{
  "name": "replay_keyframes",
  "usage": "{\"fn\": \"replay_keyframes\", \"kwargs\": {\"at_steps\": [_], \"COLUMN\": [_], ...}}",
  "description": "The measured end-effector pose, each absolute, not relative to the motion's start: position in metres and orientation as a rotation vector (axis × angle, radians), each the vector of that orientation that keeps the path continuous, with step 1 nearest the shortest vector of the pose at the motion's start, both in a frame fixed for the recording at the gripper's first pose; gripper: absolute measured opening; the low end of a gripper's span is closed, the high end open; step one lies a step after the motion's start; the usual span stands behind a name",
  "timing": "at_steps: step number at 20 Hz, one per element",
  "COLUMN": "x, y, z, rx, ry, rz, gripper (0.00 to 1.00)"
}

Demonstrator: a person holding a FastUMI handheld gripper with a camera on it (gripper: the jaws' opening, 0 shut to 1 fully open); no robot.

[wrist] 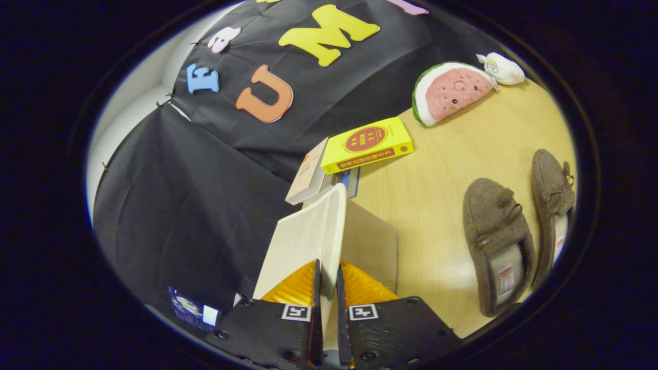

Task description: Open the storage box then place both shoes into the box .Put the left shoe in first, then the right shoe, with the right side of both shoes facing outward in a uniform manner.

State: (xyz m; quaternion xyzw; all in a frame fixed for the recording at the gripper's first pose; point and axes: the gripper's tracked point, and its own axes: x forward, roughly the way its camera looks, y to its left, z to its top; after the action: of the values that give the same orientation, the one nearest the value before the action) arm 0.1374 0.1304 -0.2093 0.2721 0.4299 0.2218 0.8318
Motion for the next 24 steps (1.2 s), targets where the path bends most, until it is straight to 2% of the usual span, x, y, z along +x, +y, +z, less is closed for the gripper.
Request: {"fn": "replay_keyframes", "kwargs": {"at_steps": [2, 3, 15, 24], "x": [0.136, 0.138, 0.125, 0.12], "y": [0.134, 0.135, 0.209, 0.311], "z": [-0.201, -0.194, -0.082, -0.044], "rx": [0.535, 0.526, 0.379, 0.39], "ry": [0.928, 0.933, 0.837, 0.781], "rz": [0.464, 0.447, 0.475, 0.62], "gripper": [0.12, 0.01, 0.0, 0.04]}}
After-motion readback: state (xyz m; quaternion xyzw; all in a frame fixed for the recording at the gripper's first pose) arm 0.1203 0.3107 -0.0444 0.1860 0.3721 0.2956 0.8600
